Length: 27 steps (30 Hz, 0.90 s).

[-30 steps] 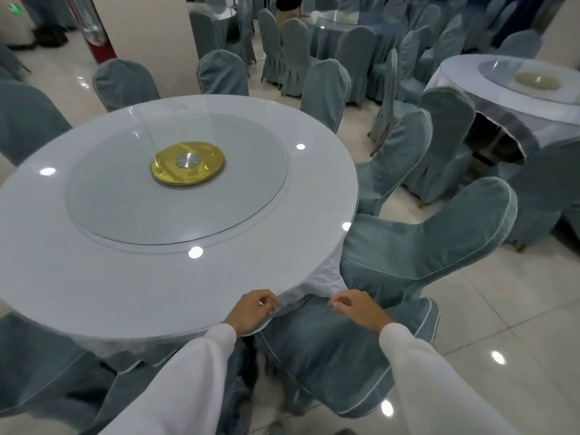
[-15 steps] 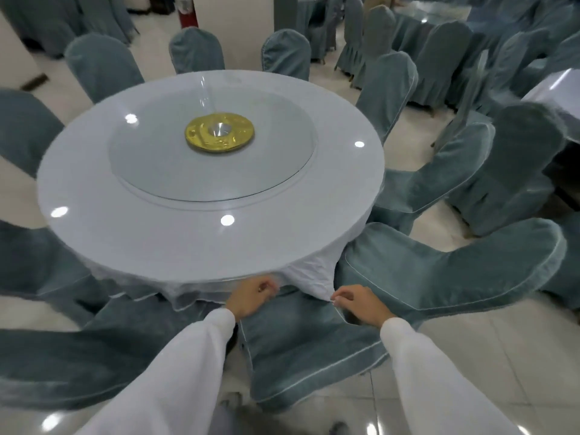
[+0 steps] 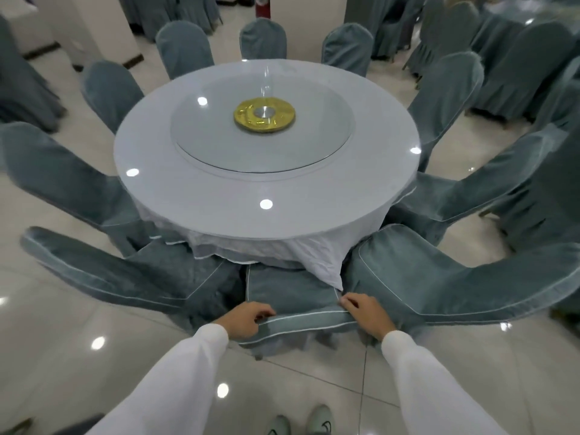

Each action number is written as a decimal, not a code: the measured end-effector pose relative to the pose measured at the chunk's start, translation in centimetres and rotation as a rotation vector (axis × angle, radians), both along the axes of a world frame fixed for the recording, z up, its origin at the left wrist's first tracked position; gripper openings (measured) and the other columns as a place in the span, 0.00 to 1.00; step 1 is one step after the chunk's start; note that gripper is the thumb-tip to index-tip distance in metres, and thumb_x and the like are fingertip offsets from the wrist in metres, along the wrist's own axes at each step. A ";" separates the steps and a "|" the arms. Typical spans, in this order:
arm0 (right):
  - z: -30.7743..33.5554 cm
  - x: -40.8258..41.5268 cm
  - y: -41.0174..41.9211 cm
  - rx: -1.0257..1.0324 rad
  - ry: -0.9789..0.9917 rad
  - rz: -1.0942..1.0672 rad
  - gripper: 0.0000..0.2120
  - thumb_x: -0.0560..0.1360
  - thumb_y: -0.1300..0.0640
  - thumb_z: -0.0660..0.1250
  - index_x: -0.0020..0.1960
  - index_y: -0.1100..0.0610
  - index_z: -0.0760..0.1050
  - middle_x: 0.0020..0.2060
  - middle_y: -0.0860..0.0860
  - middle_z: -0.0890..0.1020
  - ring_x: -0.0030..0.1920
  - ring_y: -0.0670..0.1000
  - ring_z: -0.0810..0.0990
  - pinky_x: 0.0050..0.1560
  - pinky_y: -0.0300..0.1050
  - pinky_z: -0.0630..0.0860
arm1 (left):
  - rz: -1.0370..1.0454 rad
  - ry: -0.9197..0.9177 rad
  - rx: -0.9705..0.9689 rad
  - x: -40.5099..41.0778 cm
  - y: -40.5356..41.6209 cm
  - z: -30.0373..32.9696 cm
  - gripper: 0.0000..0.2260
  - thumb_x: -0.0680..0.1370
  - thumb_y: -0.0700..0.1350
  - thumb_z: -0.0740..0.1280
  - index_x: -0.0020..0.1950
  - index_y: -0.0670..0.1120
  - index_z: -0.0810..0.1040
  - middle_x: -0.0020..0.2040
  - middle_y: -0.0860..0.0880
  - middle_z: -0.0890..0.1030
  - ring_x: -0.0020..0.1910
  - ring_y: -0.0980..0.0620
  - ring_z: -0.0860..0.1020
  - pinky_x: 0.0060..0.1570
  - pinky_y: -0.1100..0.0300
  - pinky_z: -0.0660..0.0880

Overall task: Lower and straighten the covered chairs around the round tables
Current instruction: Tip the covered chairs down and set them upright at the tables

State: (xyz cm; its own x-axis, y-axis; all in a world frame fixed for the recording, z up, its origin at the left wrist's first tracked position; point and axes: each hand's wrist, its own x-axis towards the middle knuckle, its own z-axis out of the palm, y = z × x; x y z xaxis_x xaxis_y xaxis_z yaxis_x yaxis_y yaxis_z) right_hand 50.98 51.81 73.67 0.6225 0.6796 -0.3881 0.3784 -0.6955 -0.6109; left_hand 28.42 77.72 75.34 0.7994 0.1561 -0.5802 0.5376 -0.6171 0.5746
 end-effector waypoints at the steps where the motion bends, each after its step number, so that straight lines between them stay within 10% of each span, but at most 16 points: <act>1: 0.1 -0.5 -0.3 0.014 -0.011 -0.010 0.13 0.81 0.41 0.61 0.41 0.41 0.78 0.39 0.43 0.84 0.43 0.49 0.82 0.52 0.50 0.79 | -0.027 0.017 -0.005 -0.4 0.0 -0.1 0.23 0.74 0.37 0.64 0.65 0.56 0.78 0.59 0.56 0.82 0.57 0.57 0.79 0.58 0.66 0.75; 7: 0.6 -2.7 -2.0 -0.010 -0.084 0.094 0.27 0.68 0.26 0.69 0.57 0.43 0.81 0.51 0.40 0.83 0.50 0.41 0.80 0.55 0.41 0.77 | -0.006 -0.046 0.088 -1.4 -3.3 -1.3 0.22 0.70 0.51 0.73 0.62 0.58 0.72 0.59 0.55 0.80 0.55 0.50 0.80 0.55 0.52 0.79; 16: -1.0 -1.9 -2.5 0.043 -0.291 0.195 0.20 0.71 0.60 0.76 0.61 0.49 0.83 0.50 0.47 0.86 0.51 0.51 0.84 0.56 0.43 0.78 | -0.072 -0.070 0.175 0.3 -2.9 -1.5 0.17 0.75 0.37 0.62 0.61 0.51 0.70 0.61 0.50 0.78 0.60 0.46 0.75 0.53 0.51 0.66; 27: -0.2 -0.8 -1.1 -0.022 -0.224 0.235 0.22 0.69 0.44 0.78 0.61 0.46 0.81 0.55 0.43 0.84 0.56 0.46 0.81 0.57 0.41 0.76 | -0.051 -0.073 0.161 1.9 -1.6 -2.2 0.15 0.69 0.52 0.67 0.54 0.62 0.70 0.54 0.61 0.79 0.52 0.53 0.78 0.55 0.51 0.76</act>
State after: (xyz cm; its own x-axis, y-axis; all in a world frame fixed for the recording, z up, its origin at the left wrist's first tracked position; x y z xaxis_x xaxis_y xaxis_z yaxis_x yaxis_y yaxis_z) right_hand 50.23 50.69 73.49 0.5210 0.8078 -0.2758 0.6535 -0.5853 -0.4799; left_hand 30.31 76.17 73.10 0.8480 0.2002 -0.4907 0.4631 -0.7300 0.5025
